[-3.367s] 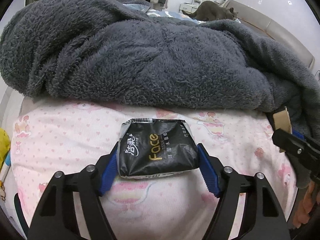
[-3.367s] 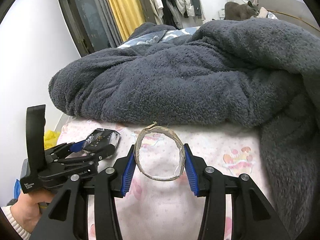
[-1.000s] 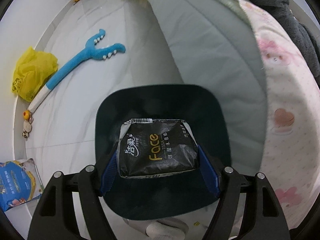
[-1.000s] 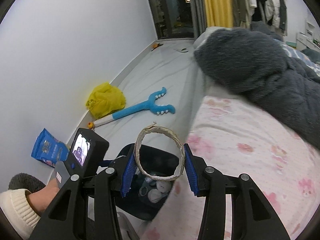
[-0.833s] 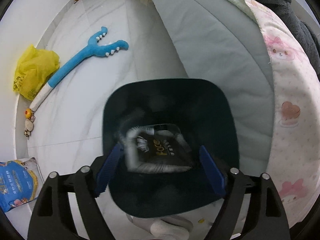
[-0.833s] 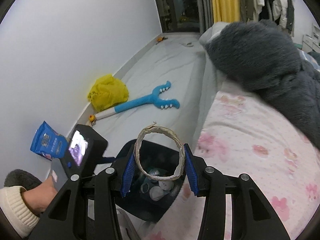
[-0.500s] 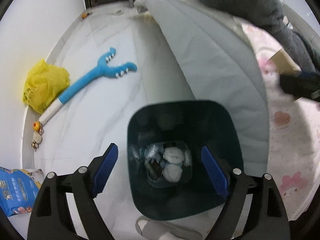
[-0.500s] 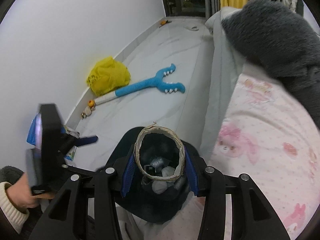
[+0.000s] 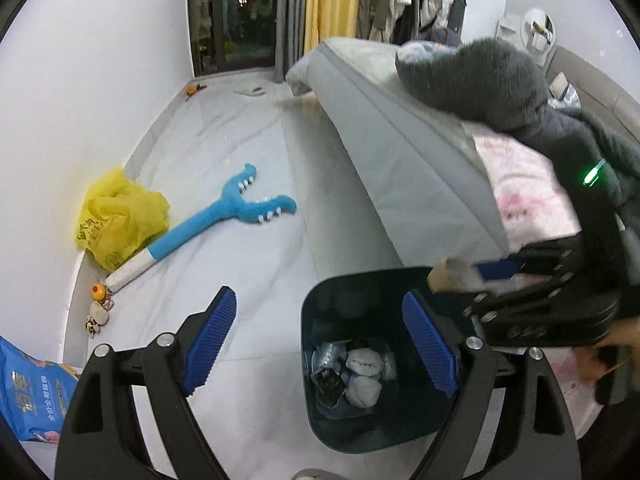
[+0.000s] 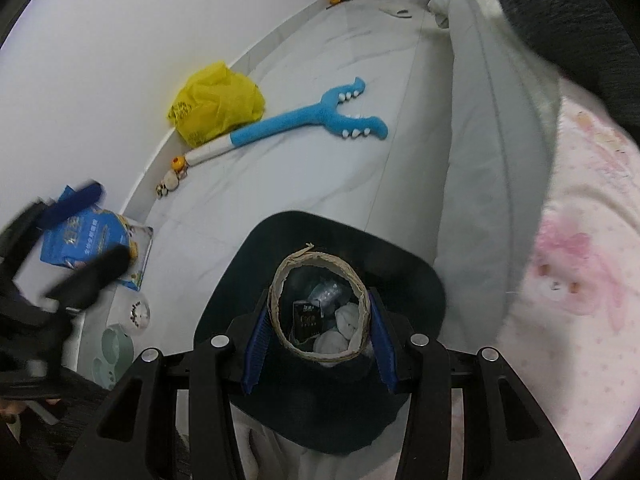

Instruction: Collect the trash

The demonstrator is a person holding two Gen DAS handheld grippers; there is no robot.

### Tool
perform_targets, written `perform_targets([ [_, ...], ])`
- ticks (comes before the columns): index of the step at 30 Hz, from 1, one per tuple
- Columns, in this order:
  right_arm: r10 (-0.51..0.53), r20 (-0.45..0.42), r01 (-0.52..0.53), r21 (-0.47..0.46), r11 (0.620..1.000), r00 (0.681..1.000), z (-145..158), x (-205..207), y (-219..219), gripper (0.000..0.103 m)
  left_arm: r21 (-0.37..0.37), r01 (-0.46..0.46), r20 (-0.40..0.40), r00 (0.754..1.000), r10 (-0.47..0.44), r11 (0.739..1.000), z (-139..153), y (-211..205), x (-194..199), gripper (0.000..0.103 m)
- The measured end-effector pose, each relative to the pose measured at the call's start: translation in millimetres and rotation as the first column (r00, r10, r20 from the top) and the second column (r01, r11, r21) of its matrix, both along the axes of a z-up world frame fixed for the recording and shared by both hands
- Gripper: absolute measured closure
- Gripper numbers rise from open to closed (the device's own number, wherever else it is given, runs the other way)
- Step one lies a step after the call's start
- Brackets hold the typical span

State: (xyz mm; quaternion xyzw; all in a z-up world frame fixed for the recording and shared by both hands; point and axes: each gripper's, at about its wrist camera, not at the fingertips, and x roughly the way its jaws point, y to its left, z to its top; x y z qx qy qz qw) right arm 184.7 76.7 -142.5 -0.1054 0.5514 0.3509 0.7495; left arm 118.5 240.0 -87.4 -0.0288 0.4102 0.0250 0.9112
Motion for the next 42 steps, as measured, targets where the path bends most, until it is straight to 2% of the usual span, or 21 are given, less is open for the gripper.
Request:
perform_targets([
  [8, 0.025, -0.048, -0.029, -0.086, 0.996, 0.999, -27, -5, 11, 0.056, 0.018, -0.002, 0.073, 0.997, 0.001, 1.0, 37, 2, -13, 0.016],
  [9, 0.027, -0.051, -0.032, -0.096, 0.995, 0.998, -29, -6, 12, 0.054, 0.026, -0.008, 0.081, 0.997, 0.005, 1.0, 41, 2, -15, 0.014],
  [10, 0.031, -0.055, -0.036, -0.106, 0.994, 0.998, -31, -7, 13, 0.046, 0.039, -0.011, 0.093, 0.996, 0.007, 0.999, 46, 1, -17, 0.014],
  [12, 0.032, -0.053, -0.038, -0.116, 0.993, 0.998, -32, -9, 11, 0.041, 0.054, -0.013, 0.103, 0.995, 0.007, 0.998, 52, -1, -19, 0.012],
  [20, 0.017, -0.047, -0.021, -0.095, 0.995, 0.999, -26, -13, 4, 0.037, 0.071, -0.019, 0.154, 0.988, 0.008, 0.997, 86, -16, -30, 0.008],
  [26, -0.011, 0.029, 0.012, -0.022, 1.0, 1.0, 13, -22, -15, 0.025, 0.099, -0.022, 0.198, 0.98, 0.002, 0.995, 105, -32, -39, 0.004],
  [30, -0.052, 0.123, 0.042, 0.081, 0.996, 0.991, 56, -32, -40, 0.014, 0.082, -0.047, 0.207, 0.978, 0.029, 0.996, 110, -41, -51, 0.003],
  [33, -0.083, 0.184, 0.06, 0.125, 0.99, 0.979, 77, -40, -60, 0.013, 0.083, -0.041, 0.201, 0.979, 0.024, 0.996, 109, -51, -58, 0.003],
  [38, -0.132, 0.29, 0.093, 0.146, 0.985, 0.948, 103, -54, -94, 0.008, 0.114, -0.043, 0.21, 0.978, 0.019, 0.993, 110, -67, -68, 0.003],
  [42, -0.191, 0.383, 0.133, 0.175, 0.976, 0.904, 129, -68, -129, 0.004, 0.109, -0.044, 0.23, 0.973, 0.018, 0.993, 112, -78, -74, 0.003],
])
